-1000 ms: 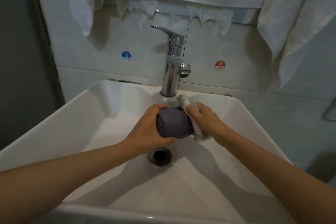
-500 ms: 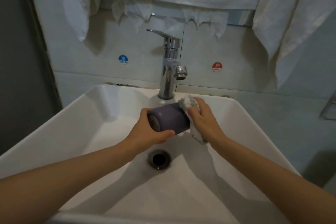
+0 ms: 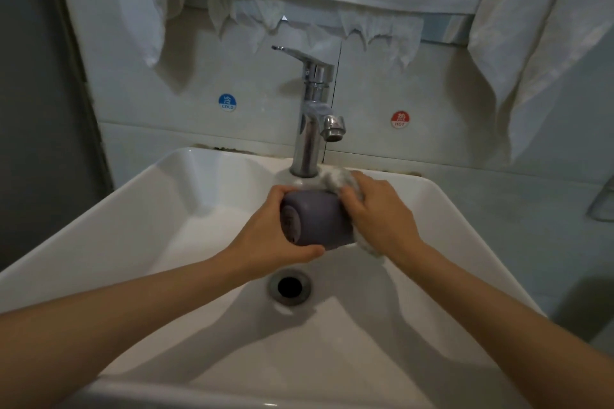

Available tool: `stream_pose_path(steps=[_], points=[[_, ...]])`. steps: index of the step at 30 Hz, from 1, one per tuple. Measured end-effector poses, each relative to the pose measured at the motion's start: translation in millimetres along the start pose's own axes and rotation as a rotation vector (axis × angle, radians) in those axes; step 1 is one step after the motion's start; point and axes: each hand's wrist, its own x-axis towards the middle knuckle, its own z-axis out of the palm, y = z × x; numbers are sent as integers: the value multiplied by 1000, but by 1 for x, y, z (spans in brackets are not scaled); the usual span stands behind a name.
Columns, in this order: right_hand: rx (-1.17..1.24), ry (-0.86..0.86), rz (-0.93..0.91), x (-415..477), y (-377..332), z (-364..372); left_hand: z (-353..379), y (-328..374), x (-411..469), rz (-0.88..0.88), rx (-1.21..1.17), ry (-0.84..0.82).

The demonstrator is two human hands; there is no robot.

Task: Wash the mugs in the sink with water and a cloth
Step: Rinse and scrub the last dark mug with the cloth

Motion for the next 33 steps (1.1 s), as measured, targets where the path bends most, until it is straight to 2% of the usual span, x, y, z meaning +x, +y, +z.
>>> stream_pose_path(steps=[1, 3, 6, 10, 12, 15, 19, 22, 25, 29, 31, 33], points=[[-16, -5, 36, 3, 7, -1, -1, 1, -2, 10, 10, -15], [-51, 19, -13, 1, 7, 2, -3, -3, -3, 18, 35, -9], [-104, 79, -256, -14, -16, 7, -3, -6, 1, 26, 16, -7], [-64, 8, -526, -33, -41, 15, -4, -4, 1, 5, 44, -8], [-57, -1, -554, -30, -38, 19, -5, -1, 2, 9, -8, 9], [127, 4, -232, -15, -20, 15, -4, -6, 4, 95, -30, 51], [308, -65, 151, -3, 2, 4, -5, -8, 2, 154, 157, 13], [578, -143, 402, -2, -3, 0, -3, -10, 1, 173, 215, -31], [685, -107, 459, -1, -6, -1, -1, -10, 2, 40, 164, -54], [733, 14, 438, -1, -12, 0, -2, 2, 4, -417, -226, -36], [797, 20, 448, -3, -14, 3, -3, 4, 2, -499, -414, -80], [844, 9, 459, -3, -13, 5, -2, 2, 1, -479, -476, -48]])
